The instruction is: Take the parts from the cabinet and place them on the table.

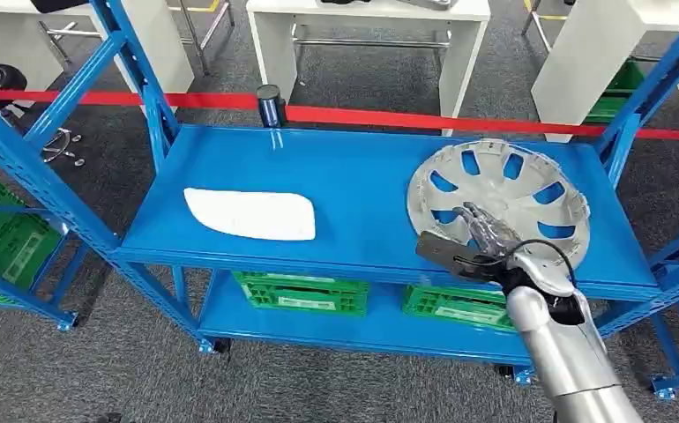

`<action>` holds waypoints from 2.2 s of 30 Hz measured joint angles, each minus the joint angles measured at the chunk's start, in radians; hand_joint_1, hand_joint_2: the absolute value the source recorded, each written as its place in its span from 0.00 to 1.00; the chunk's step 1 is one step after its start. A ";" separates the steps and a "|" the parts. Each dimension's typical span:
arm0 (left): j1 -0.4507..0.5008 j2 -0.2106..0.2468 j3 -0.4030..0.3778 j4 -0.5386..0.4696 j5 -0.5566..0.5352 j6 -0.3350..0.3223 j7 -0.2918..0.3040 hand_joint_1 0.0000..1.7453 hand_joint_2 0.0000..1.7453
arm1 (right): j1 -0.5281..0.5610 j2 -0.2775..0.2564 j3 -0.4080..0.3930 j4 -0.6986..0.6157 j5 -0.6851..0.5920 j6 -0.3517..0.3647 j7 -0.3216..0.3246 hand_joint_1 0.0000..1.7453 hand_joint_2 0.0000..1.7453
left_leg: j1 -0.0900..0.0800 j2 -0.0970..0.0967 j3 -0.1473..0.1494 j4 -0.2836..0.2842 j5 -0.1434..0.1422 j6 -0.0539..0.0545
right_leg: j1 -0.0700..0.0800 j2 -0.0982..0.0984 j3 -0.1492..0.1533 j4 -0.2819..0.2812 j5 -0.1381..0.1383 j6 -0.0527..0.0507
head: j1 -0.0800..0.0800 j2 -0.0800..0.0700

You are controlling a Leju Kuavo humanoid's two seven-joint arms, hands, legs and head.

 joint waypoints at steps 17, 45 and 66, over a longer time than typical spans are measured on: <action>0.008 0.006 -0.058 -0.002 0.091 0.009 0.003 0.00 0.00 | -0.071 0.012 0.092 0.121 0.081 0.000 -0.034 0.96 1.00 | 0.003 0.003 0.017 -0.009 0.005 -0.008 | -0.002 -0.003 -0.002 0.006 0.001 0.006 | 0.004 0.000; 0.032 0.042 -0.248 -0.003 0.282 0.066 -0.071 0.00 1.00 | -0.084 0.005 0.106 0.172 0.060 -0.026 -0.051 1.00 1.00 | -0.002 0.006 0.032 -0.013 -0.004 0.003 | -0.003 -0.008 0.008 -0.009 0.005 0.019 | 0.006 0.000; 0.059 0.041 -0.218 -0.028 0.433 0.013 -0.067 0.00 1.00 | -0.012 0.060 -0.019 0.090 -0.416 -0.093 -0.319 1.00 1.00 | 0.010 0.006 0.055 -0.040 -0.001 0.021 | 0.002 -0.007 -0.039 0.048 -0.017 0.008 | 0.005 0.000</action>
